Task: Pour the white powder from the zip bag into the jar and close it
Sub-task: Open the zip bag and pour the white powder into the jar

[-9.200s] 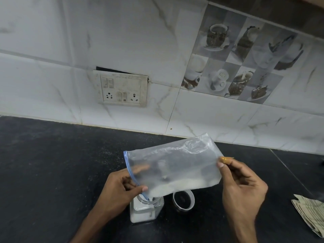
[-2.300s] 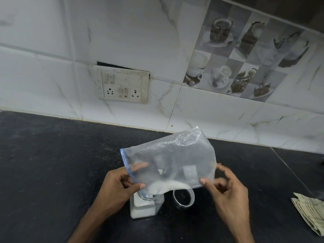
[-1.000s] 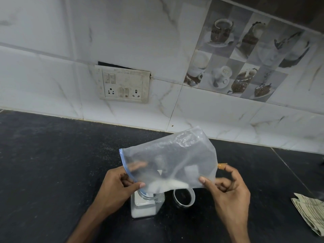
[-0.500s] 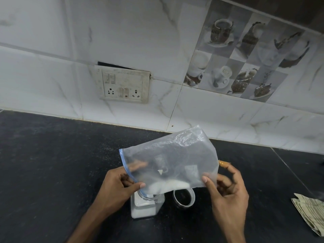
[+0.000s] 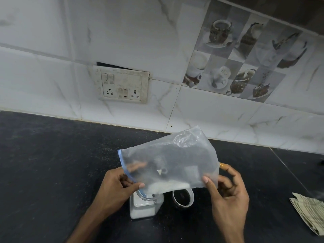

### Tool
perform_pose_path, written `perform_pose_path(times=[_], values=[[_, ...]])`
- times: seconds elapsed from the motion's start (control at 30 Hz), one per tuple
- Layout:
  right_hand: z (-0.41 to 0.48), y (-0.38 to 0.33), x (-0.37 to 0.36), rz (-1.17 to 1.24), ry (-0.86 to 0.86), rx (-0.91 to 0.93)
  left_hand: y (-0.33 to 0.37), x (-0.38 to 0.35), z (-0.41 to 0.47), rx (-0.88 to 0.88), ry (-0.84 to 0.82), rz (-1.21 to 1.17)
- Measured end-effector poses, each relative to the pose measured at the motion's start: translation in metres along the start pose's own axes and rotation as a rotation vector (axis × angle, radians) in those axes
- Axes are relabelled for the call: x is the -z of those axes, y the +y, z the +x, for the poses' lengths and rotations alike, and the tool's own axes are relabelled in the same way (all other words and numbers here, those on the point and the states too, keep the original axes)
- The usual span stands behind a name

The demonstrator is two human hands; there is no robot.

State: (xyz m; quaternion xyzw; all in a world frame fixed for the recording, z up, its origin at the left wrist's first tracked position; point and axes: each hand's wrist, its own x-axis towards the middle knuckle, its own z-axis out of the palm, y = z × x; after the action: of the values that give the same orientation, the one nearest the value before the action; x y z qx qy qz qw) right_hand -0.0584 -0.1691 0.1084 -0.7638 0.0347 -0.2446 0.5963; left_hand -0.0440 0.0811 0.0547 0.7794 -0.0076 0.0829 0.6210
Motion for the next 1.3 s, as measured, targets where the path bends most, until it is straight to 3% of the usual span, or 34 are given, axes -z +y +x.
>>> perform_pose_path(times=[1.3], values=[[0.003, -0.001, -0.001, 0.039, 0.028, 0.024, 0.005, -0.001, -0.001, -0.018, -0.001, 0.008]])
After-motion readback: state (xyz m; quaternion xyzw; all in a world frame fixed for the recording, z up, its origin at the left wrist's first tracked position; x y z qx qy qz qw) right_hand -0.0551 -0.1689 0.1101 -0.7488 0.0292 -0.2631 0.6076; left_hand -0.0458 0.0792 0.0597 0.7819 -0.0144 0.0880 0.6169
